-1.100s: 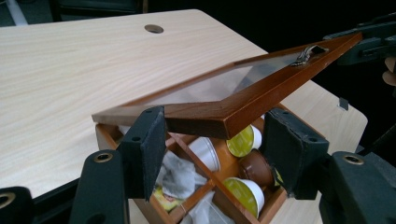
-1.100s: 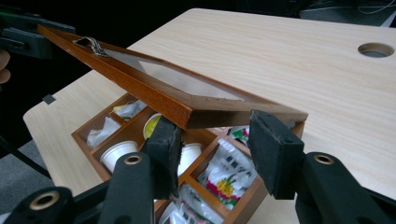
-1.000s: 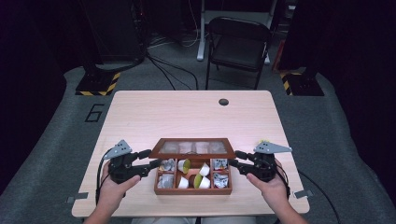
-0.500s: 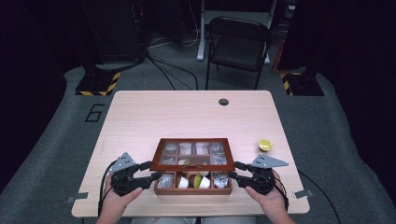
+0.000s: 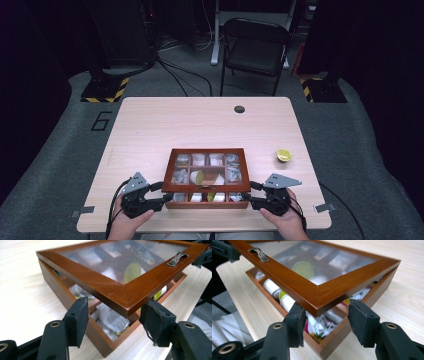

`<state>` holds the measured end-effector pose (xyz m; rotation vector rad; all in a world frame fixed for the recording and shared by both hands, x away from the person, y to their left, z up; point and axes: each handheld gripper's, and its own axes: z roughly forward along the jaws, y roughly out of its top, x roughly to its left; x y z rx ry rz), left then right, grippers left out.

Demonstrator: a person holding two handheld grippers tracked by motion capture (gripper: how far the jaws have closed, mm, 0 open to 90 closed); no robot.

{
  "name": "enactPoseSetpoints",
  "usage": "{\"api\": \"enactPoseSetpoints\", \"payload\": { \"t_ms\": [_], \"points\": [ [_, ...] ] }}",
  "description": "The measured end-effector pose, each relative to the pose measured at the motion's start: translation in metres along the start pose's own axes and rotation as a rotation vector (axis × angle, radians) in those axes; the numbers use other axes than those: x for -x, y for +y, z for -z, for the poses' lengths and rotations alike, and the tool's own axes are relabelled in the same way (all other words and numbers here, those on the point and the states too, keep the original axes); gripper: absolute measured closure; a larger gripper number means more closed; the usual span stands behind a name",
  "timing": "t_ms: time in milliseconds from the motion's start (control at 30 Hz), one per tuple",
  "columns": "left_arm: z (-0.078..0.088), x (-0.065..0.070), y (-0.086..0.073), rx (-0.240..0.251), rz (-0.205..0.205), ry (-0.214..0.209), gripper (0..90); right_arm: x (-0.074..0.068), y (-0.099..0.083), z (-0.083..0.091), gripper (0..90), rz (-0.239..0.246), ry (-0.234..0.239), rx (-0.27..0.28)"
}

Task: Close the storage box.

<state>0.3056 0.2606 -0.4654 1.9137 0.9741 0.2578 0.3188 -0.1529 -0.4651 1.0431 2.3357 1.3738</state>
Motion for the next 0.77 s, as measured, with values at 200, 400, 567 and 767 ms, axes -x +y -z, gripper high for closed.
{"api": "enactPoseSetpoints", "payload": {
  "t_ms": [200,400,567,767],
  "points": [
    [-0.006,-0.002,-0.009,-0.046,-0.006,-0.003,40.1,-0.002,-0.008,-0.006,47.5,0.002,-0.002,-0.055],
    [-0.008,-0.002,-0.013,-0.075,0.003,-0.005,40.1,-0.002,-0.013,-0.009,46.3,-0.015,-0.004,-0.089],
    [-0.009,-0.002,-0.016,-0.103,-0.004,-0.005,40.2,-0.002,-0.015,-0.010,45.0,-0.022,0.000,-0.114],
    [-0.003,0.001,-0.021,-0.101,0.001,0.000,40.0,-0.004,-0.022,-0.009,41.4,-0.021,0.002,-0.160]
  ]
}}
